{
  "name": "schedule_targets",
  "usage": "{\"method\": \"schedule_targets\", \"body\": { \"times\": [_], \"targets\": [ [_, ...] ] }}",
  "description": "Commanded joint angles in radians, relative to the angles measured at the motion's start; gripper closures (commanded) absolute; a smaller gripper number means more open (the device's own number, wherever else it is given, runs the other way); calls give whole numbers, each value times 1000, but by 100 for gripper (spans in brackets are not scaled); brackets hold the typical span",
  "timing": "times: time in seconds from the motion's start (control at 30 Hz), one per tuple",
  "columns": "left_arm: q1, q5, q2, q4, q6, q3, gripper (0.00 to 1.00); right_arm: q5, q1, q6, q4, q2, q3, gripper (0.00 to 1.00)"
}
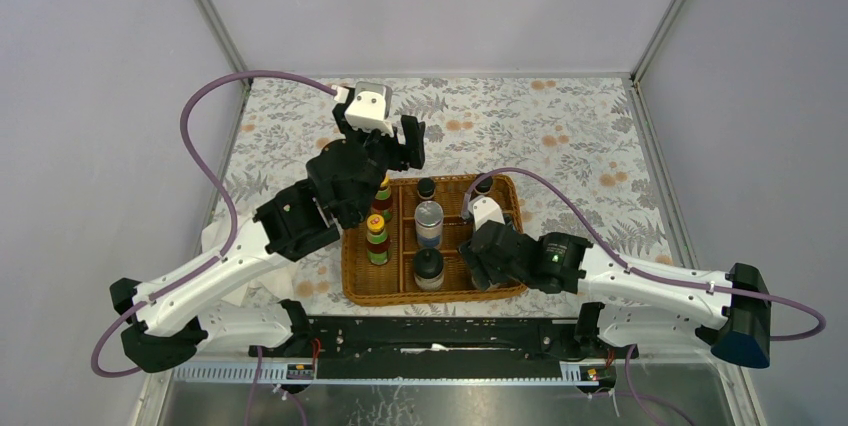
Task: Organize the condiment bottles
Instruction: Place the bottle in the storage box.
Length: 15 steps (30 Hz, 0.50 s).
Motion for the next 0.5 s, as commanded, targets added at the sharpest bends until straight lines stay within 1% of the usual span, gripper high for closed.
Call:
{"method": "schedule_targets", "body": {
  "times": [0.0,0.07,0.47],
  "targets": [
    [6,-5,-9,-7,-1,-9,20,25,10,2,-1,-5,13,23],
    [6,-5,-7,-7,-2,-8,20,25,10,1,-2,-1,18,20],
    [7,-6,-7,-7,-1,-7,20,35,10,-14,-8,1,49,18]
  ]
}}
